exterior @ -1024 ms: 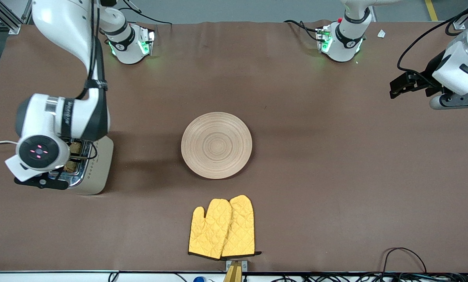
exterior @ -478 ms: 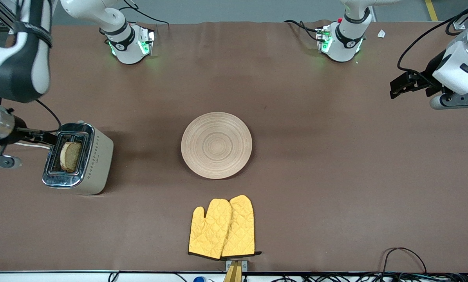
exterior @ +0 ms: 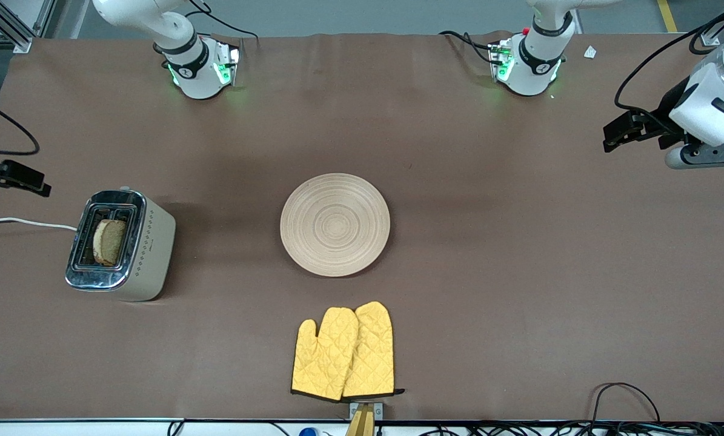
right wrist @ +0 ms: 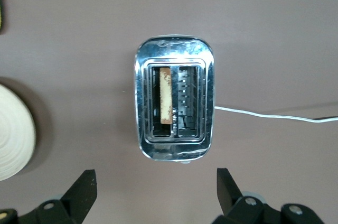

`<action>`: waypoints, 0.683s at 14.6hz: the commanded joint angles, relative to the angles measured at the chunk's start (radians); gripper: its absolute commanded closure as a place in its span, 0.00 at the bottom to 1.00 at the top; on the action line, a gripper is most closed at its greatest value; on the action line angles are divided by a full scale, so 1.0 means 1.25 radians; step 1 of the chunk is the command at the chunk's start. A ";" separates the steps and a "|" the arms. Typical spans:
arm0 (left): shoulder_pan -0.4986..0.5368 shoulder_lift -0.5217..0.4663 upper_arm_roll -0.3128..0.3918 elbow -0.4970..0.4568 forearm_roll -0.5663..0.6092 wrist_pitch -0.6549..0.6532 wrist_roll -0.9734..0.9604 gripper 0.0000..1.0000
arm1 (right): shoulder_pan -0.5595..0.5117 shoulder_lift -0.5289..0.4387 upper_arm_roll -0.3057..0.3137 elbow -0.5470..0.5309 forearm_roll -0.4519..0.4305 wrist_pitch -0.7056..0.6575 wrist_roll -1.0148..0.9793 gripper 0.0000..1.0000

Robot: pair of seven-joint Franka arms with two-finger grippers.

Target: Move plate and put bread in toaster

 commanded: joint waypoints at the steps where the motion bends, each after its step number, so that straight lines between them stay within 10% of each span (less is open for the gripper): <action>1: -0.002 -0.006 0.000 0.002 -0.009 -0.001 -0.009 0.00 | -0.169 -0.051 0.200 -0.017 0.003 -0.001 0.005 0.00; 6: -0.003 -0.008 0.000 0.002 -0.009 -0.003 -0.006 0.00 | -0.361 -0.079 0.406 -0.017 -0.025 -0.019 0.057 0.00; 10: -0.004 -0.006 -0.002 0.004 -0.006 -0.003 0.006 0.00 | -0.354 -0.115 0.431 -0.023 -0.068 -0.040 0.130 0.00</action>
